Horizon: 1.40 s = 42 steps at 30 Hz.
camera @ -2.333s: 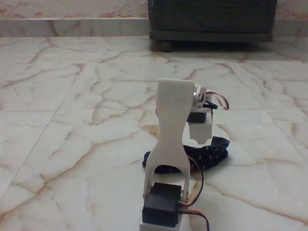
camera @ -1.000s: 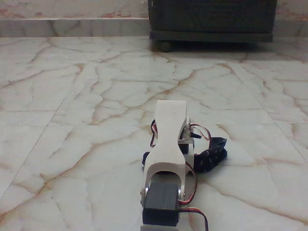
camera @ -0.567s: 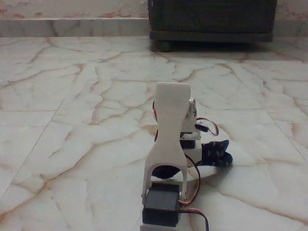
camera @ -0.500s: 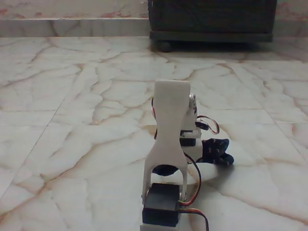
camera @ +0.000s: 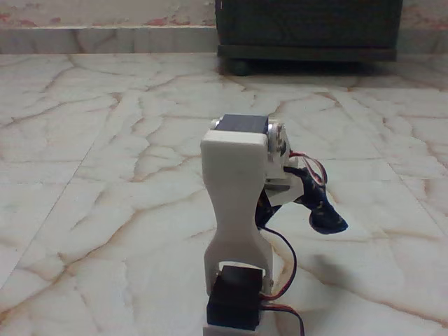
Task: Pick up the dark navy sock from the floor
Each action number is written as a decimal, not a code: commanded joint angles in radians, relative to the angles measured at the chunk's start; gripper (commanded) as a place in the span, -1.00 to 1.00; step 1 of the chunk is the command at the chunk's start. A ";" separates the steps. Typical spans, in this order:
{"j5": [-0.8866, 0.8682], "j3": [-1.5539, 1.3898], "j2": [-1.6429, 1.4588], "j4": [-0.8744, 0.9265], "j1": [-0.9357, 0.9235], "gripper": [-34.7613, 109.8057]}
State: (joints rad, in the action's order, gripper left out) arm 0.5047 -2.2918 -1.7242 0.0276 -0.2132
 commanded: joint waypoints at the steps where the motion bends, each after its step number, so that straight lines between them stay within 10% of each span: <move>1: 0.044 -0.041 -0.067 -0.057 -0.021 -0.52; 16: 0.479 -0.416 -0.350 -0.600 0.066 -0.52; 42: 0.893 -0.792 -0.732 -0.847 0.147 -0.52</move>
State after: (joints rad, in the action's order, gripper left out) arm 1.3790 -3.0848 -2.4130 -0.8053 -0.0583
